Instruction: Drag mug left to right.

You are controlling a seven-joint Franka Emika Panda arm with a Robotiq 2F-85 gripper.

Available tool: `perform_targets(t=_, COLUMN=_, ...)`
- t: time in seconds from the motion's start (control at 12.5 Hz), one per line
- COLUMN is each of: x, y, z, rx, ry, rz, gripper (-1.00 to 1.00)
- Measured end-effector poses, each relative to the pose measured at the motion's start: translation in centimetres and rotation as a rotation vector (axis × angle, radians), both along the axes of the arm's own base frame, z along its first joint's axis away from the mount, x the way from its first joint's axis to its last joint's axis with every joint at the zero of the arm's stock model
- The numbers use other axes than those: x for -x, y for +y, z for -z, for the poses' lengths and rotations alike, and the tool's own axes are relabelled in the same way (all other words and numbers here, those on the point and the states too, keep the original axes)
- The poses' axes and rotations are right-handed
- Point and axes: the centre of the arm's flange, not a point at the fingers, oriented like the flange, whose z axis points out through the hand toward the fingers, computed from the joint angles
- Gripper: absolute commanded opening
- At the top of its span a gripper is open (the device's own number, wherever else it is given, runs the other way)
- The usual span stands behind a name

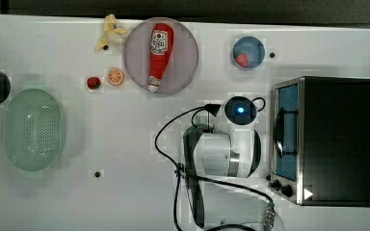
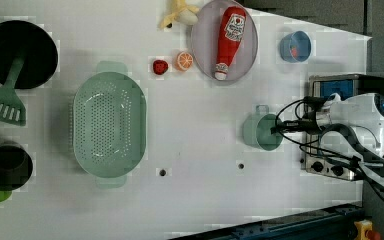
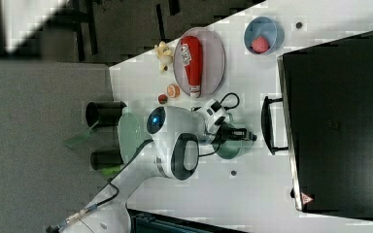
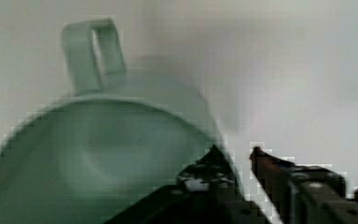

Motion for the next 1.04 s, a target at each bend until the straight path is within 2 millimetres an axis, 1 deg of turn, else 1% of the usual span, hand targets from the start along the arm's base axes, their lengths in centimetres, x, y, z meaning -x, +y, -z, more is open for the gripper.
perform_targets(t=0.08, x=0.2, y=-0.1, z=-0.1, rx=-0.001, ry=0.018, rz=0.001, gripper=0.27)
perform_targets(t=0.16, x=0.5, y=-0.1, z=-0.7, rx=0.001, ry=0.056, rz=0.003, gripper=0.49)
perform_targets(t=0.24, x=0.8, y=0.2, z=-2.1, rx=0.003, ry=0.105, rz=0.002, gripper=0.73)
perform_targets(t=0.32, x=0.7, y=0.9, z=-4.3, rx=0.014, ry=0.139, rz=-0.002, gripper=0.96)
perform_targets(t=0.4, x=0.1, y=1.8, z=-7.3, rx=0.033, ry=0.161, rz=0.02, gripper=1.0)
perform_targets(t=0.48, x=-1.2, y=2.7, z=-11.3, rx=0.045, ry=0.131, rz=0.071, gripper=1.0)
perform_targets(t=0.56, x=-2.7, y=3.9, z=-15.9, rx=0.041, ry=0.063, rz=0.142, gripper=1.0)
perform_targets(t=0.64, x=-4.0, y=5.3, z=-20.9, rx=0.022, ry=-0.033, rz=0.243, gripper=1.0)
perform_targets(t=0.72, x=-4.8, y=6.7, z=-26.1, rx=0.031, ry=-0.124, rz=0.32, gripper=1.0)
perform_targets(t=0.8, x=-5.0, y=8.0, z=-31.0, rx=0.049, ry=-0.205, rz=0.388, gripper=1.0)
perform_targets(t=0.88, x=-4.6, y=9.5, z=-35.3, rx=0.062, ry=-0.284, rz=0.462, gripper=1.0)
perform_targets(t=0.96, x=-3.9, y=11.1, z=-38.7, rx=0.067, ry=-0.346, rz=0.539, gripper=1.0)
perform_targets(t=1.04, x=-2.9, y=12.5, z=-41.2, rx=0.068, ry=-0.377, rz=0.607, gripper=1.0)
